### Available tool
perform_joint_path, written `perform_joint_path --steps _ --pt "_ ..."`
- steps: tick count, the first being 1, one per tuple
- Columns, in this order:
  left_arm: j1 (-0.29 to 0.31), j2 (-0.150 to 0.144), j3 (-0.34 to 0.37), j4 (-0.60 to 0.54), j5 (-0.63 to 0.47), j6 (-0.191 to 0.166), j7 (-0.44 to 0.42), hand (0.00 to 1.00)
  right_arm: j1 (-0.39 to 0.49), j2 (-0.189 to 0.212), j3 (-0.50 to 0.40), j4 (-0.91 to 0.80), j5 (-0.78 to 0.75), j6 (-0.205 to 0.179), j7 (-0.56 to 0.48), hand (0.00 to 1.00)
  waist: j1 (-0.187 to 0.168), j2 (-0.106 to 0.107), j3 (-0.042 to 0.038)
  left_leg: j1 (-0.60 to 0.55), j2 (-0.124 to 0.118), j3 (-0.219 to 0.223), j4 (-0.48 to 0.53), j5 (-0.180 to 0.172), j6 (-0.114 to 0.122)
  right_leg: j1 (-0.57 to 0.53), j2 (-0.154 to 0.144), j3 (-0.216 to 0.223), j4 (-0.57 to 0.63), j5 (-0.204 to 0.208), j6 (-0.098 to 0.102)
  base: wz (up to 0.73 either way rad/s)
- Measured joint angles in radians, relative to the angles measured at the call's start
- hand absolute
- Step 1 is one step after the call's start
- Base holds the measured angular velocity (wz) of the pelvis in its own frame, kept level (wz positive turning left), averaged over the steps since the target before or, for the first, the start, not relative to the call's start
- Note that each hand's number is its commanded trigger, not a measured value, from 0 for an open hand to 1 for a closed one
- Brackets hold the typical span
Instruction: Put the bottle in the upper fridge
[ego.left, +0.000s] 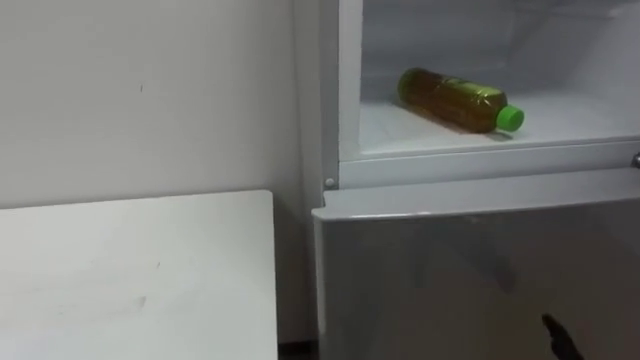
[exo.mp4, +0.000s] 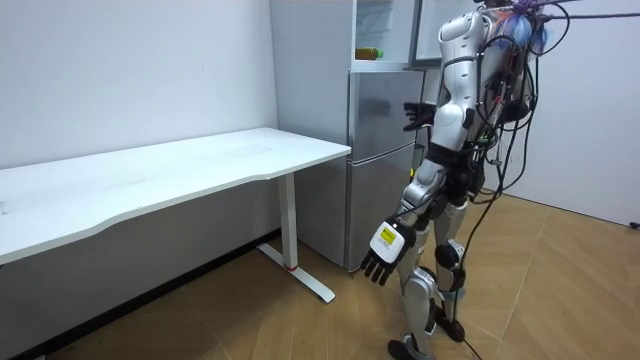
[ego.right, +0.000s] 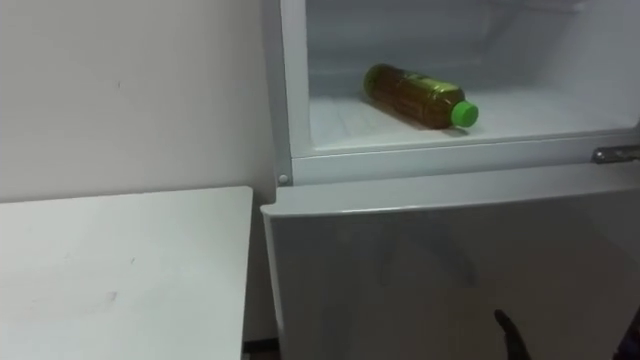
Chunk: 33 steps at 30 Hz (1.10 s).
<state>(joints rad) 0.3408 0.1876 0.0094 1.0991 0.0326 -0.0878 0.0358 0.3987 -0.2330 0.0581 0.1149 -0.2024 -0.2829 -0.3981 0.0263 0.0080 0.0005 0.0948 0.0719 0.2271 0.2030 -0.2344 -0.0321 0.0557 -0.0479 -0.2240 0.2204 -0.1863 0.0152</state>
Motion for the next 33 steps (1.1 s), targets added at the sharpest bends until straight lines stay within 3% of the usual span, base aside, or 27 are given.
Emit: perform_joint_path --steps 5,14,17,23,33 --pt "0.002 0.0 -0.001 -0.006 -0.001 0.0 0.005 0.0 0.013 0.002 0.001 0.238 0.01 -0.001 -0.018 0.0 -0.001 -0.006 -0.0029 0.019 -0.001 -0.003 0.0 0.0 0.0 0.019 0.001 0.0 -0.012 -0.002 0.002 0.0" --pt "-0.004 -0.012 -0.014 0.003 0.002 0.006 0.048 0.0 0.011 0.003 0.012 0.647 0.053 -0.001 -0.072 0.0 -0.003 0.004 -0.0012 0.034 -0.001 -0.01 -0.007 -0.001 0.0 0.036 0.002 -0.005 -0.025 -0.002 0.002 0.03" --pt "-0.001 -0.018 -0.014 0.003 0.006 0.016 0.048 0.0 0.004 0.006 0.012 0.772 0.044 0.023 -0.072 0.0 0.001 0.01 -0.0003 0.043 -0.001 -0.01 -0.013 -0.001 -0.001 0.048 0.004 -0.003 -0.034 -0.002 0.002 0.0" --pt "-0.018 -0.02 -0.018 0.003 0.008 0.017 0.048 0.0 -0.036 0.037 0.009 0.867 0.045 0.066 -0.04 0.0 0.0 0.012 0.0005 0.041 0.0 -0.01 -0.013 -0.001 -0.001 0.046 0.005 -0.004 -0.031 -0.002 0.002 0.0" --pt "-0.019 -0.025 -0.025 0.002 0.051 0.035 0.04 0.0 -0.109 0.078 0.009 0.901 0.074 0.092 0.072 0.0 -0.001 0.008 0.0022 0.035 -0.002 -0.012 -0.015 -0.001 -0.001 0.043 0.004 -0.008 -0.032 -0.005 0.005 0.0"
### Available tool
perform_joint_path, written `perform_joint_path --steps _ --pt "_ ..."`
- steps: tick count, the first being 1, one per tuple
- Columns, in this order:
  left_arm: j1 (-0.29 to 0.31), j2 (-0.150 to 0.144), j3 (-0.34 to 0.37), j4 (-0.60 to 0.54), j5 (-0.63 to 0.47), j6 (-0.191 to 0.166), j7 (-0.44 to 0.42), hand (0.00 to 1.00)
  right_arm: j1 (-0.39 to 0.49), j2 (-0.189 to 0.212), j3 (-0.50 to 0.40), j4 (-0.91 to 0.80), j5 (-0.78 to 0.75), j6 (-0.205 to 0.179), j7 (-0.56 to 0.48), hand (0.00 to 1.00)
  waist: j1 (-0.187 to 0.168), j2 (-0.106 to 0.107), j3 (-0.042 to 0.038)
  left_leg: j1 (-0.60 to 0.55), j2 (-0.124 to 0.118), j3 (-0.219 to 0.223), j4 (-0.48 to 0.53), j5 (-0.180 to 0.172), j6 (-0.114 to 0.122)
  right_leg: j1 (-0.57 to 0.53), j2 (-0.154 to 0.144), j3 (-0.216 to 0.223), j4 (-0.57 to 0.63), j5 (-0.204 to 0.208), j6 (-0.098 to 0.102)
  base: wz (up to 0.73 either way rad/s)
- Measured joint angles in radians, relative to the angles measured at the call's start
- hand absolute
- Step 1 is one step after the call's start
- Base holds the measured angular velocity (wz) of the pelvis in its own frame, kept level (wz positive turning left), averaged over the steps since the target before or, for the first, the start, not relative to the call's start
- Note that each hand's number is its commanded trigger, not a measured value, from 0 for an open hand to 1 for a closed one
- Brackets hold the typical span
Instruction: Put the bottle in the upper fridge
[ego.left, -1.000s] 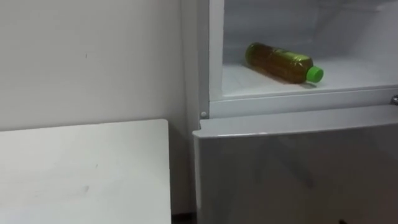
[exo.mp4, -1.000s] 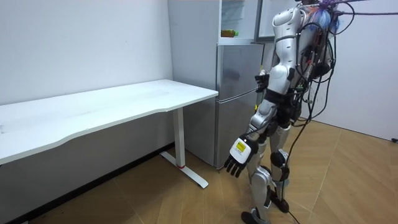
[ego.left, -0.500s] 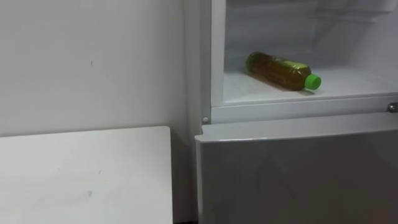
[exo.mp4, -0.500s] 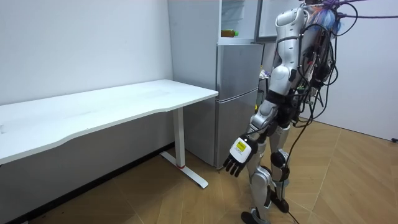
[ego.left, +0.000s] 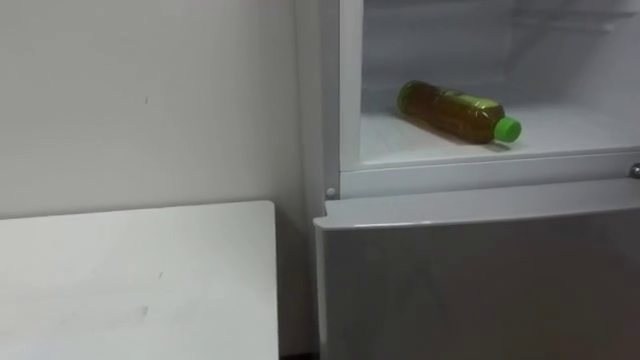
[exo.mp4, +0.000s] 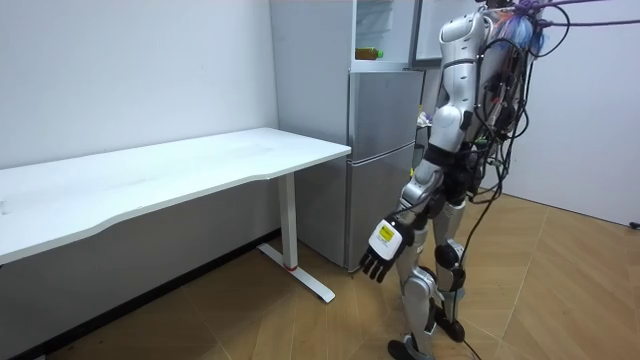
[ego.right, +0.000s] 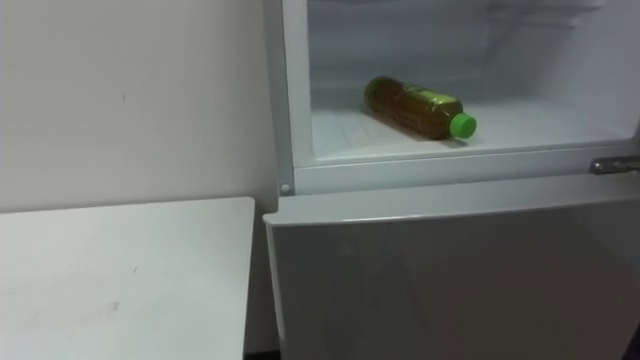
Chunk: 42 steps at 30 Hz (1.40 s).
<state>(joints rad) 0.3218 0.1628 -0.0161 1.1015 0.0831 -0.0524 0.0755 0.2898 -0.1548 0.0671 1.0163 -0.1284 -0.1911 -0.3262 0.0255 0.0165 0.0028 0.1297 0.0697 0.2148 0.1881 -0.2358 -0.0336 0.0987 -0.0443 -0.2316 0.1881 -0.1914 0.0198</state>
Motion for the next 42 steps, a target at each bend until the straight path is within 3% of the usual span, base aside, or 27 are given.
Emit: perform_joint_path --steps 6,14,21,26,29,32,40,42 --pt "-0.003 -0.006 0.011 -0.004 0.04 0.054 -0.022 0.0 -0.027 0.0 -0.007 0.083 -0.006 0.063 0.047 0.0 -0.001 -0.007 -0.0008 0.005 -0.005 0.0 0.001 0.0 0.0 0.006 -0.005 0.003 -0.002 -0.004 0.004 0.0" --pt "-0.006 -0.006 0.036 -0.003 0.026 0.052 -0.017 0.0 -0.025 -0.001 -0.067 0.113 0.054 0.083 0.058 0.0 -0.022 -0.01 0.0001 0.021 -0.007 0.002 0.001 0.0 0.0 0.006 -0.008 0.011 0.004 -0.009 0.005 -0.02" --pt "0.001 0.0 0.062 -0.017 0.014 0.051 0.0 0.0 -0.023 -0.008 -0.161 0.088 0.258 0.085 0.036 0.0 -0.051 -0.042 0.0026 0.02 -0.012 0.004 0.001 0.0 0.0 -0.018 -0.019 0.012 0.063 -0.039 0.003 0.02" --pt "0.011 0.011 0.173 -0.022 0.027 0.032 -0.002 0.0 -0.02 -0.053 -0.31 -0.075 0.344 0.078 0.007 0.0 -0.074 -0.052 0.0018 0.013 -0.012 0.008 0.001 -0.001 0.001 -0.035 -0.018 0.018 0.072 -0.041 0.002 -0.03" --pt "0.018 0.016 0.223 -0.021 0.025 0.009 0.003 0.0 -0.035 -0.082 -0.378 -0.131 0.363 0.049 -0.024 0.0 -0.087 -0.057 -0.001 0.006 -0.012 0.008 0.002 -0.001 0.001 -0.041 -0.018 0.018 0.072 -0.041 0.002 0.0" --pt "0.025 0.016 0.23 -0.021 0.016 0.001 0.008 0.0 -0.033 -0.086 -0.419 -0.192 0.365 0.039 -0.056 0.0 -0.09 -0.07 -0.0043 0.003 -0.012 0.01 0.003 -0.001 0.001 -0.047 -0.019 0.018 0.075 -0.04 0.002 -0.01" --pt "0.032 0.019 0.231 -0.053 0.017 0.001 0.008 0.0 -0.03 -0.091 -0.479 -0.434 0.401 0.03 -0.172 0.0 -0.107 -0.086 -0.003 0.003 -0.014 0.018 0.005 -0.001 0.001 -0.051 -0.022 0.026 0.084 -0.045 0.003 -0.02" --pt "0.043 0.02 0.252 -0.082 0.016 0.001 0.008 0.0 -0.031 -0.111 -0.502 -0.469 0.414 0.026 -0.206 0.0 -0.106 -0.091 -0.0038 0.008 -0.013 0.022 0.004 -0.001 0.001 -0.047 -0.022 0.026 0.082 -0.045 0.003 0.0"
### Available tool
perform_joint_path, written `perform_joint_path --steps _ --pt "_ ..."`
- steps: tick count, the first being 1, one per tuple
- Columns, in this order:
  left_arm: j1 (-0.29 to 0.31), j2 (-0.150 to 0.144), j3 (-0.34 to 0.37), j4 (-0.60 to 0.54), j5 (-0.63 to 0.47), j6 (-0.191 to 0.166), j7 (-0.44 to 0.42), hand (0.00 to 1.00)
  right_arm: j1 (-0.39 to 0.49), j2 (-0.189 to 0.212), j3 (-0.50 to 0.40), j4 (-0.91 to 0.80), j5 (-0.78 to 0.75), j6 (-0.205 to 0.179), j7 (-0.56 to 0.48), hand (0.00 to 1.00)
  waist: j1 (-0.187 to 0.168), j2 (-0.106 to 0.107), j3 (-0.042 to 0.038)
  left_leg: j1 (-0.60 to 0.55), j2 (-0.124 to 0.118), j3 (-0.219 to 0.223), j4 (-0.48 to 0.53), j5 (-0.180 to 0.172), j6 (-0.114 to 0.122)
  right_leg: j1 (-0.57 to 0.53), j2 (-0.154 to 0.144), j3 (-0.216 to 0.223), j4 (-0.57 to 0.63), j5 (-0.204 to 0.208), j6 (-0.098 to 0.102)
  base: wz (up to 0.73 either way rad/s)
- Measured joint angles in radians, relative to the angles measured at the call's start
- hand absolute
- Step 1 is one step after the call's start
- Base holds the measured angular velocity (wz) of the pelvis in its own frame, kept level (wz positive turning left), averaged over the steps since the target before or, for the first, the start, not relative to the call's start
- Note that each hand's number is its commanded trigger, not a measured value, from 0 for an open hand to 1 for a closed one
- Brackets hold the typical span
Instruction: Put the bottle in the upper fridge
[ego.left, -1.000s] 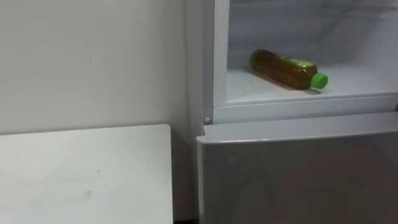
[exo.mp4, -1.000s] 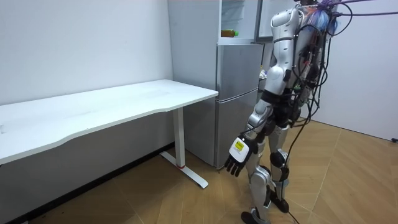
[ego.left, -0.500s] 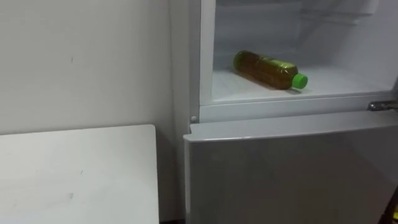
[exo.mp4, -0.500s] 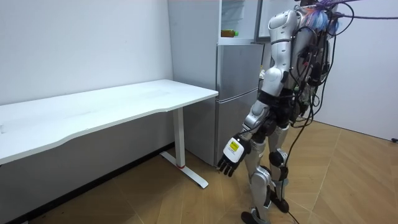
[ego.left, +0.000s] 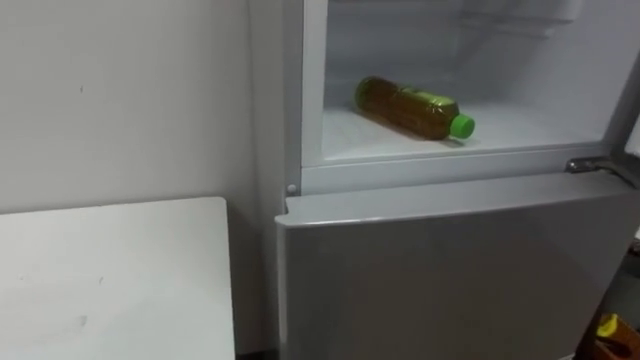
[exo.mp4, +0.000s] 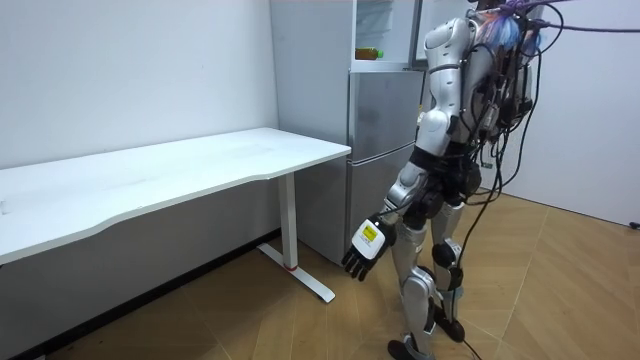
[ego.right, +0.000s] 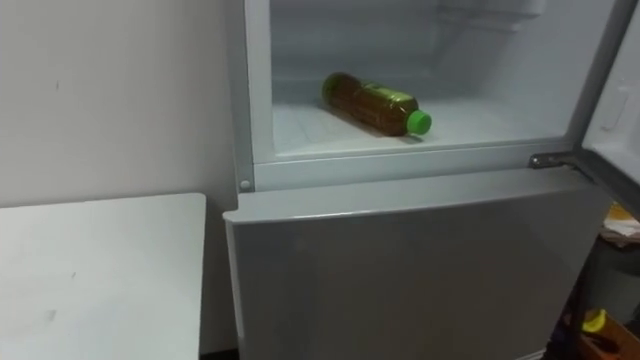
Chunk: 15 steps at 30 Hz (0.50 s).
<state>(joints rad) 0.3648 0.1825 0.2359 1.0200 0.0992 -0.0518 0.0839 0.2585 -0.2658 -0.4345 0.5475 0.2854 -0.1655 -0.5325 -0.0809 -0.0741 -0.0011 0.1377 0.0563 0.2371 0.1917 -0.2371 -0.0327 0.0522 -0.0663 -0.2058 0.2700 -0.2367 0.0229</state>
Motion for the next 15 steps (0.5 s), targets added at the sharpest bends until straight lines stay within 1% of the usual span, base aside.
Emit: perform_joint_path --steps 2,4,6,7,8,11,15 --pt "0.005 0.002 0.005 -0.007 -0.01 -0.001 0.0 0.0 0.0 -0.021 -0.019 -0.036 0.02 0.0 -0.02 0.0 0.001 -0.003 0.0016 0.003 0.001 0.005 -0.002 0.0 0.0 -0.002 0.0 0.002 0.001 0.0 0.0 -0.02" --pt "0.014 0.002 0.011 -0.009 -0.024 -0.003 -0.002 0.0 0.013 -0.042 -0.039 -0.094 0.038 0.0 -0.05 0.0 0.0 -0.001 0.0019 -0.001 0.001 0.007 -0.004 -0.002 0.001 -0.005 0.0 0.003 0.003 -0.001 0.0 -0.02" --pt "0.023 0.004 0.018 -0.015 -0.028 -0.008 -0.002 0.0 0.02 -0.058 -0.065 -0.145 0.05 -0.012 -0.084 0.0 -0.003 -0.002 0.0015 -0.009 0.001 0.007 -0.005 -0.005 0.0 -0.017 0.001 0.003 0.007 -0.002 0.0 0.0" --pt "0.029 0.006 0.018 -0.016 -0.028 -0.014 -0.002 0.0 0.02 -0.069 -0.081 -0.166 0.053 -0.022 -0.111 0.0 -0.004 -0.003 0.0015 -0.013 0.001 0.007 -0.005 -0.005 0.0 -0.022 0.002 0.004 0.008 -0.001 0.0 0.0" --pt "0.036 0.007 0.018 -0.016 -0.028 -0.02 -0.002 0.0 0.018 -0.078 -0.095 -0.176 0.055 -0.034 -0.138 0.0 -0.004 0.0 0.0018 -0.018 0.001 0.008 -0.005 -0.005 0.0 -0.025 0.002 0.006 0.008 -0.001 0.0 0.0" --pt "0.044 0.007 0.018 -0.014 -0.028 -0.022 -0.005 0.0 0.006 -0.081 -0.128 -0.212 0.029 -0.043 -0.199 0.0 -0.005 -0.005 -0.0016 -0.022 0.001 0.012 -0.004 -0.005 0.0 -0.035 0.003 0.009 0.009 0.0 -0.001 -0.05" --pt "0.041 0.01 0.039 -0.02 -0.027 -0.023 -0.011 0.0 0.008 -0.083 -0.171 -0.332 0.018 -0.043 -0.224 0.0 -0.009 -0.002 -0.0016 -0.021 0.001 0.013 -0.003 -0.004 0.0 -0.034 0.002 0.008 0.005 0.0 -0.001 0.0"
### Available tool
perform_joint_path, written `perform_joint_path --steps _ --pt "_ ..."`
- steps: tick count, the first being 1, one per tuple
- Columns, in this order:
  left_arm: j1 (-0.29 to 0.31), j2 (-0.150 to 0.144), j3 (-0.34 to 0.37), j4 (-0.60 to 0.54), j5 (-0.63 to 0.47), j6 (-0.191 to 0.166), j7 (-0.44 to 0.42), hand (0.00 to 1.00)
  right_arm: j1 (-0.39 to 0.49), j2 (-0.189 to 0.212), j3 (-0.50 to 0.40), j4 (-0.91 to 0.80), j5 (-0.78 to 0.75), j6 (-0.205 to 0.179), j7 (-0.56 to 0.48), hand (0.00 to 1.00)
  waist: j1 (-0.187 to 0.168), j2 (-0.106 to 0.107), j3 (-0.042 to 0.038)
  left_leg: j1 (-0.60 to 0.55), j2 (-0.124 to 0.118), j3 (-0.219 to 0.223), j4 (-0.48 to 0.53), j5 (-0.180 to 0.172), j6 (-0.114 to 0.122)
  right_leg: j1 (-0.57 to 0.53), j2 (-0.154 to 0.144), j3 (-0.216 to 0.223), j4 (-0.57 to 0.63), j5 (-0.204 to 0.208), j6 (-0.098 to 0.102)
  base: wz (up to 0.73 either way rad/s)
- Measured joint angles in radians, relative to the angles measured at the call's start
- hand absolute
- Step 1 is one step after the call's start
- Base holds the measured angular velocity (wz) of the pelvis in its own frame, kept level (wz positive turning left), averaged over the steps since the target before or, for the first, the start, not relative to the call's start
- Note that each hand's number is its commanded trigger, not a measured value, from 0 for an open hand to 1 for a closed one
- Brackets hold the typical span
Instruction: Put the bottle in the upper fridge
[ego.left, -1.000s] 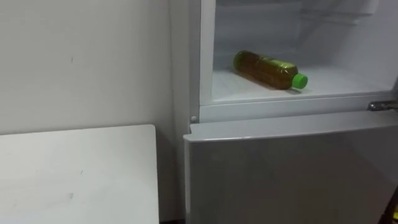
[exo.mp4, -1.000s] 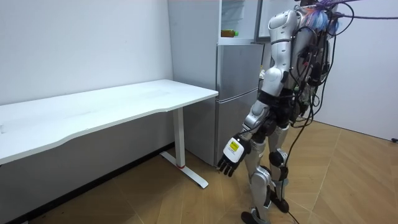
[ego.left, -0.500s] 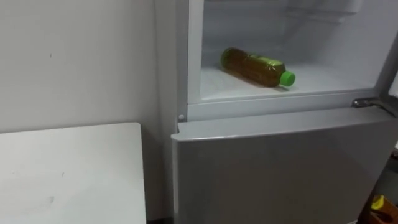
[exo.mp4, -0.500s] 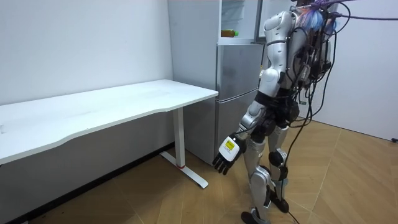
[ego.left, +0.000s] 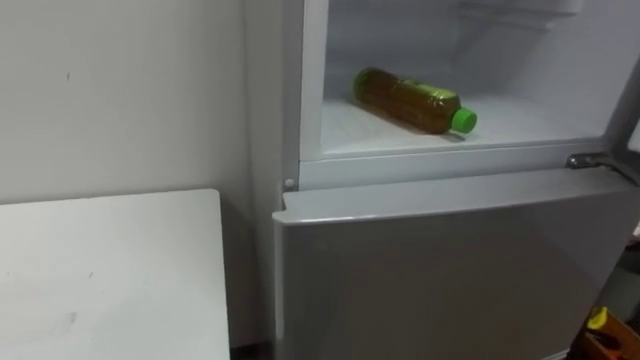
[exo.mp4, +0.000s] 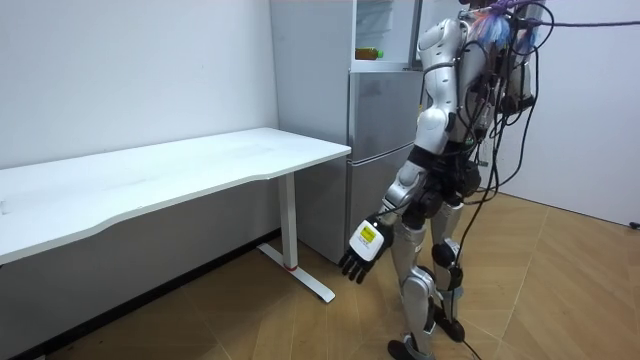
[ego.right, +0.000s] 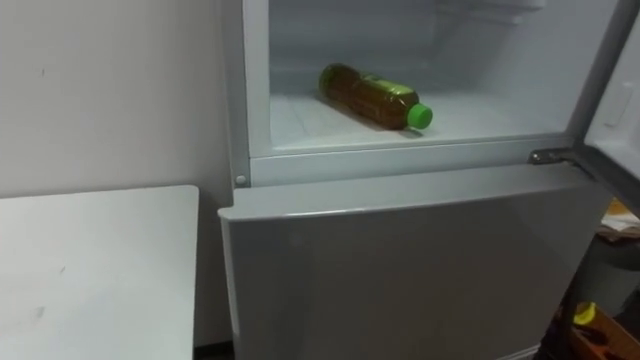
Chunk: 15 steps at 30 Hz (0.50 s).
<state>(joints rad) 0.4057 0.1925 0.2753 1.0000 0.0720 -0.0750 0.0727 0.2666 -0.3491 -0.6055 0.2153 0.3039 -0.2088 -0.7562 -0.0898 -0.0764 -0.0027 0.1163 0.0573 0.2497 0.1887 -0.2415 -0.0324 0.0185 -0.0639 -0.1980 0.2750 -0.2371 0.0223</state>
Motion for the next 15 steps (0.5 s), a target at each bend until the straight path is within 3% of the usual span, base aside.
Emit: perform_joint_path --steps 6,9,15 --pt "-0.001 0.001 -0.002 0.001 0.0 -0.002 -0.013 0.0 -0.004 -0.013 -0.009 -0.126 -0.044 -0.012 -0.028 0.0 -0.006 -0.011 0.0005 0.003 0.0 0.0 0.0 0.0 0.0 0.004 0.0 0.001 0.003 0.0 0.0 0.0" --pt "-0.009 0.002 -0.002 0.002 0.0 -0.003 -0.016 0.0 -0.013 -0.013 -0.01 -0.174 -0.074 -0.013 -0.047 0.0 -0.009 -0.022 0.0072 0.003 0.0 0.001 0.0 0.0 0.0 0.002 0.0 0.004 -0.001 0.0 0.0 0.0" --pt "-0.008 0.003 -0.003 0.002 0.001 -0.005 -0.023 0.0 -0.013 -0.014 -0.023 -0.281 -0.116 -0.013 -0.071 0.0 -0.016 -0.021 0.0106 -0.004 0.001 0.007 0.0 0.0 0.0 -0.008 0.001 0.008 0.0 0.0 0.0 -0.01"
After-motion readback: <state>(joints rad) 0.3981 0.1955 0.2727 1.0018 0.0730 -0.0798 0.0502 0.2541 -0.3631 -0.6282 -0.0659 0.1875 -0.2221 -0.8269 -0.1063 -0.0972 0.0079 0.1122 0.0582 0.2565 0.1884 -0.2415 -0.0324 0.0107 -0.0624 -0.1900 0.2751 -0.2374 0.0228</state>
